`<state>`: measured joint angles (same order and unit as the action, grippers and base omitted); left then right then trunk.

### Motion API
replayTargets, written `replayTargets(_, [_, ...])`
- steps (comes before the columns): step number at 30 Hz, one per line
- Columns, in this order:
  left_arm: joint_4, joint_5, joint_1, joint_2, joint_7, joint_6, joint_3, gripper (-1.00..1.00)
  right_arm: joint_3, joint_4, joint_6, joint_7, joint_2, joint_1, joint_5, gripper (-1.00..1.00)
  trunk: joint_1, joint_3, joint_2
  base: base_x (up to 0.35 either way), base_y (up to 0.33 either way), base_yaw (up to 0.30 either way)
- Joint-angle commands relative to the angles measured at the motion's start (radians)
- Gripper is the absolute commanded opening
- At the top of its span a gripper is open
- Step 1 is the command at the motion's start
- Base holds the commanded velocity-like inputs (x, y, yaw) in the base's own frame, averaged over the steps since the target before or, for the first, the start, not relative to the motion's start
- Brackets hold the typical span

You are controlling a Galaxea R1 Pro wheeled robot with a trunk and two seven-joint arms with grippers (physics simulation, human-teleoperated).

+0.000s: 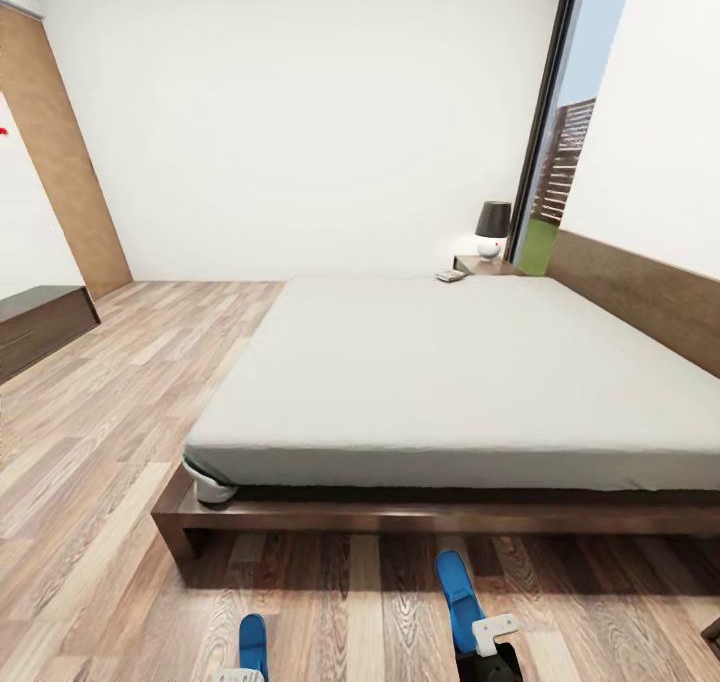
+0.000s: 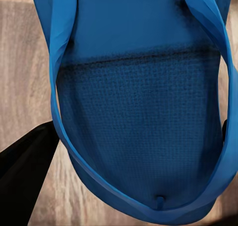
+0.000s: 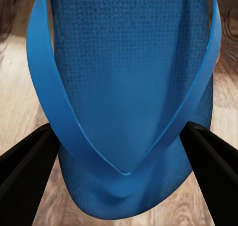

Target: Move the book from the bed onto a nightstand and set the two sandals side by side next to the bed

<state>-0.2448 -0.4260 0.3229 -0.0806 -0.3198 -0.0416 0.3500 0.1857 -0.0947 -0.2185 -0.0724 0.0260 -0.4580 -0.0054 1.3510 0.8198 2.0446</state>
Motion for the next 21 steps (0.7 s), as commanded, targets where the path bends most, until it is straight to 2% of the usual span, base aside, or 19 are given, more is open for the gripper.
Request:
replayTargets(1, [0.001,-0.007,0.001,-0.001,-0.001,-0.004,0.007,-1.0,0.008,0.001,-0.002,-0.006,0.0,-0.001,-0.001,-1.0,0.0,0.001,0.0,0.0,0.0,0.026])
replayTargets(21, [0.001,-0.007,0.001,-0.001,-0.001,-0.004,0.007,-1.0,0.008,0.001,-0.002,-0.006,0.0,-0.001,-0.001,-1.0,0.0,0.001,0.0,0.0,0.0,0.002])
